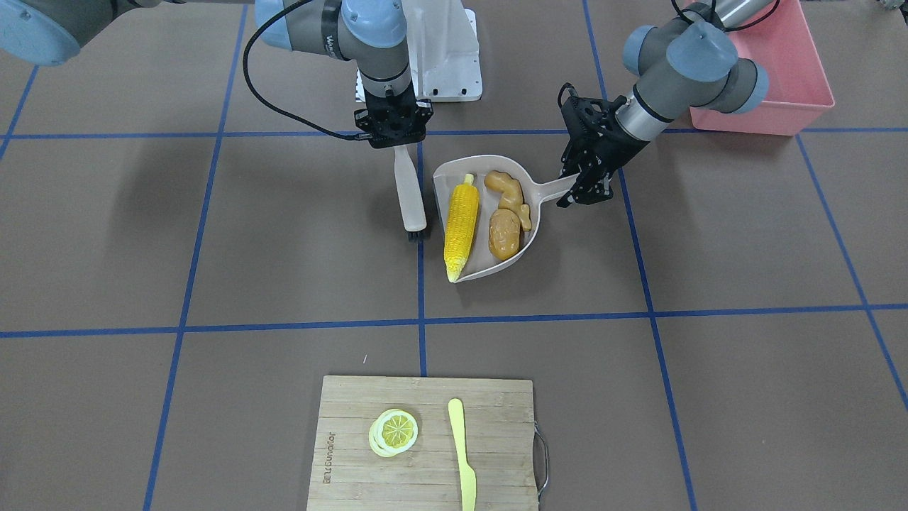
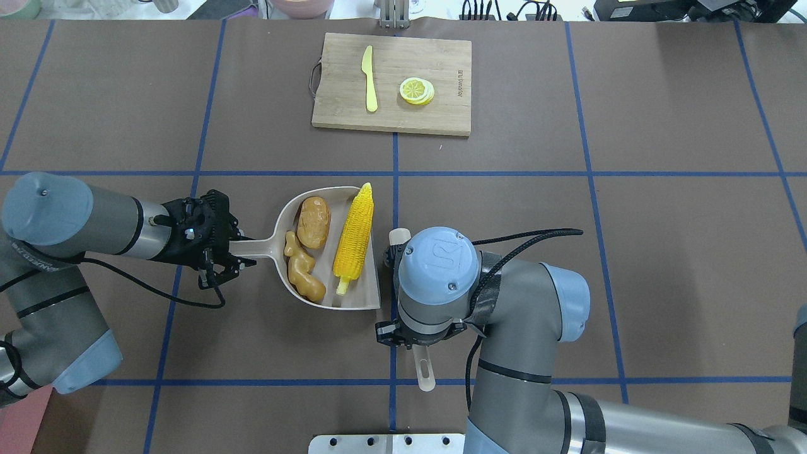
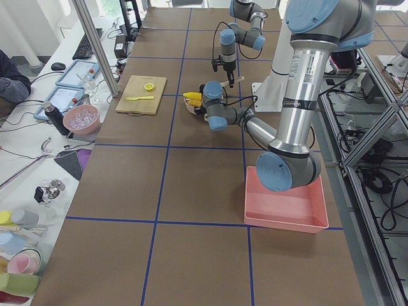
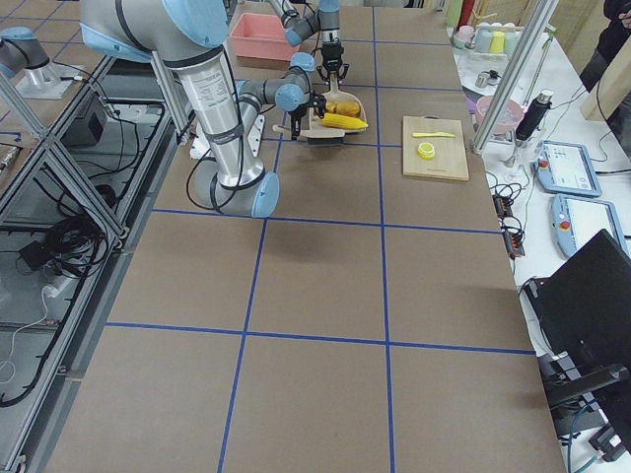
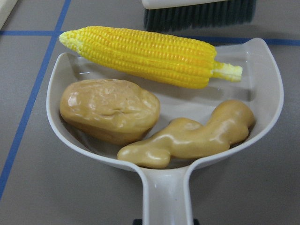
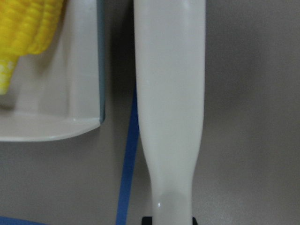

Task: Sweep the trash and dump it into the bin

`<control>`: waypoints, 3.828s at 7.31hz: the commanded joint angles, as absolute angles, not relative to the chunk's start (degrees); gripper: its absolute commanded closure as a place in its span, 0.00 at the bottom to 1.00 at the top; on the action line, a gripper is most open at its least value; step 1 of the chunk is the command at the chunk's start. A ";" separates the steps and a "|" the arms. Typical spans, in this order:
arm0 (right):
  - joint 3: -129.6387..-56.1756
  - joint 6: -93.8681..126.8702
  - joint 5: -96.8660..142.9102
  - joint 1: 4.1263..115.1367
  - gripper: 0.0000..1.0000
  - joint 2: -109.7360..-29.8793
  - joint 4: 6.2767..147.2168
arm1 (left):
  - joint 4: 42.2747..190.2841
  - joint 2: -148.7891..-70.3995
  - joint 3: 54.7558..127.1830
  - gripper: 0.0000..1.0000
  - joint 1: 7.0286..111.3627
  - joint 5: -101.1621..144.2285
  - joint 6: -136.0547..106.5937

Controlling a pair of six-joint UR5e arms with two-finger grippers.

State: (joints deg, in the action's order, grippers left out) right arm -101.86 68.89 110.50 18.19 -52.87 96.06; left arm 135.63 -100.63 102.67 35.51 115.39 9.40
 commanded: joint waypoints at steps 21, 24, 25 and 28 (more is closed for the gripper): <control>-112.42 52.65 120.32 40.69 1.00 -107.05 65.92 | 195.90 -48.61 102.57 1.00 43.15 106.08 -23.64; -112.24 52.65 120.41 40.61 0.47 -106.88 65.92 | 196.61 -47.03 99.59 1.00 63.31 121.22 -20.33; -112.24 52.65 121.37 40.69 0.29 -106.70 65.92 | 196.96 -43.02 99.15 1.00 65.89 122.77 -20.04; -112.58 52.47 121.73 41.04 0.00 -106.61 63.02 | 196.00 -33.43 98.26 1.00 74.16 139.44 -7.35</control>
